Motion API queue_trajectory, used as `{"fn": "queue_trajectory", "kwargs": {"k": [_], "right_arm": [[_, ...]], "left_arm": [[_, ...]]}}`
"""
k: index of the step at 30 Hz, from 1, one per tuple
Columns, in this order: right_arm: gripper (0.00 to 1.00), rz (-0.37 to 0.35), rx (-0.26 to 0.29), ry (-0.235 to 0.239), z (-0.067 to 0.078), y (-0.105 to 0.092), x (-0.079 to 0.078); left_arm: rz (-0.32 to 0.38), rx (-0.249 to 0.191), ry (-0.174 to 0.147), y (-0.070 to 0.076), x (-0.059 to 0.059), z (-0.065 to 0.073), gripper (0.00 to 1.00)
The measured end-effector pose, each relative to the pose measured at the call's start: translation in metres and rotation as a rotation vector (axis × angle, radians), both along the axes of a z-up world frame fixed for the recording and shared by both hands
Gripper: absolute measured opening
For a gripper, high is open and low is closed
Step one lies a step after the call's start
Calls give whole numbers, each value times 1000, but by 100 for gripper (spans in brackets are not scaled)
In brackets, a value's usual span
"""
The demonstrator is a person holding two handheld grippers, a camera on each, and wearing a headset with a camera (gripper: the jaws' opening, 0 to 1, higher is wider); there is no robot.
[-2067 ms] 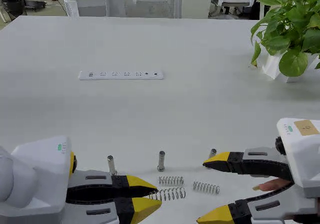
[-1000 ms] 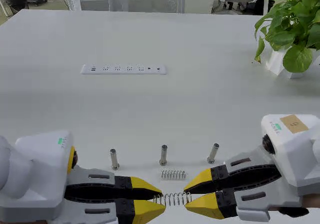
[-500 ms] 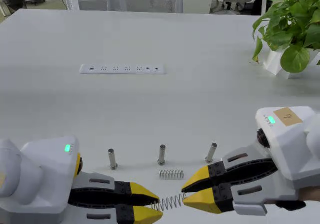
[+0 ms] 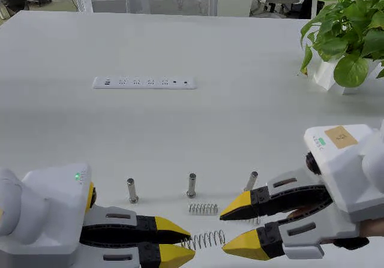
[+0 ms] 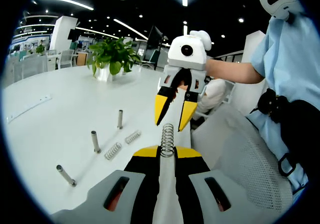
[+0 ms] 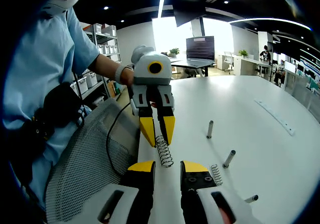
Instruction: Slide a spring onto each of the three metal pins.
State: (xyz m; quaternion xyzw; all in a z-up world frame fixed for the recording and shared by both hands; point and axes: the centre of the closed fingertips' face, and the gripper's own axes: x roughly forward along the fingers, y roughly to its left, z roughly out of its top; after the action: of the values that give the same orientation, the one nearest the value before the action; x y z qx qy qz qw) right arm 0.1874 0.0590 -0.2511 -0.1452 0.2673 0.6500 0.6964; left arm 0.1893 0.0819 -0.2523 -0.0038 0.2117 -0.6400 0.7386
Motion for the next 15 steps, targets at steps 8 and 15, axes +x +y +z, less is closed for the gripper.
{"fn": "queue_trajectory", "kwargs": {"k": [8,15], "right_arm": [[9,26,12,2,1,3,-4],[6,39,10,1,1,3,-4]], "left_arm": [[-7,-10,4,1,-3,2,7],[-12,-15,10,2,-5,3,7]]}}
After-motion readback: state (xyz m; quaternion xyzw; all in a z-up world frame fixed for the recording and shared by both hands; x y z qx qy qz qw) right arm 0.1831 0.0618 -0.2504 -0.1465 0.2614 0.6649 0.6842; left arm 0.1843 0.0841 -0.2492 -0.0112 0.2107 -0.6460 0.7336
